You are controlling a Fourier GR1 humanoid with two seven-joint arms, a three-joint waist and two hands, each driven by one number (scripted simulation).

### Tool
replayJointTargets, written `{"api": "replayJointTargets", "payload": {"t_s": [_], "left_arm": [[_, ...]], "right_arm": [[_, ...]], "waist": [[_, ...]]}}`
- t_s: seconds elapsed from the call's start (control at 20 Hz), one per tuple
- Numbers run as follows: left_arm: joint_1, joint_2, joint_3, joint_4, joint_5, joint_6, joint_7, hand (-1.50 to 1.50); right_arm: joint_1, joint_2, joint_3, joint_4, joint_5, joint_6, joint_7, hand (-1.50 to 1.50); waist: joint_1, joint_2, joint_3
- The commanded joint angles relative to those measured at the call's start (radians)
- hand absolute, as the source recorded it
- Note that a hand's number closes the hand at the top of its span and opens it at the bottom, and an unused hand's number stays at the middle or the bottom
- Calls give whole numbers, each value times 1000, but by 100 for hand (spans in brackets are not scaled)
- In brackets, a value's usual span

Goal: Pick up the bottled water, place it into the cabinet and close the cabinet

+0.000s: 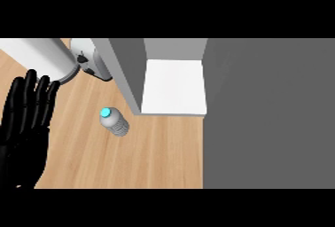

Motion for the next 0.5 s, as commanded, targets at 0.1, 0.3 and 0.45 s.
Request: {"api": "replayJointTargets", "payload": {"t_s": [0.1,0.3,0.45], "left_arm": [[34,-1,65,-29,-41,59,3,-150],[42,-62,-11,73,21,218,51,-150],[62,-63,26,-45,29,169,160,-150]], "right_arm": [[117,13,40,-122,33,-2,35,-150],[144,-1,138,-135,-67,101,98,-150],[256,-3,163,-207,-68,123,67,-150]], "waist": [[-12,-1,24],[-16,2,23],[-12,-2,25]]}}
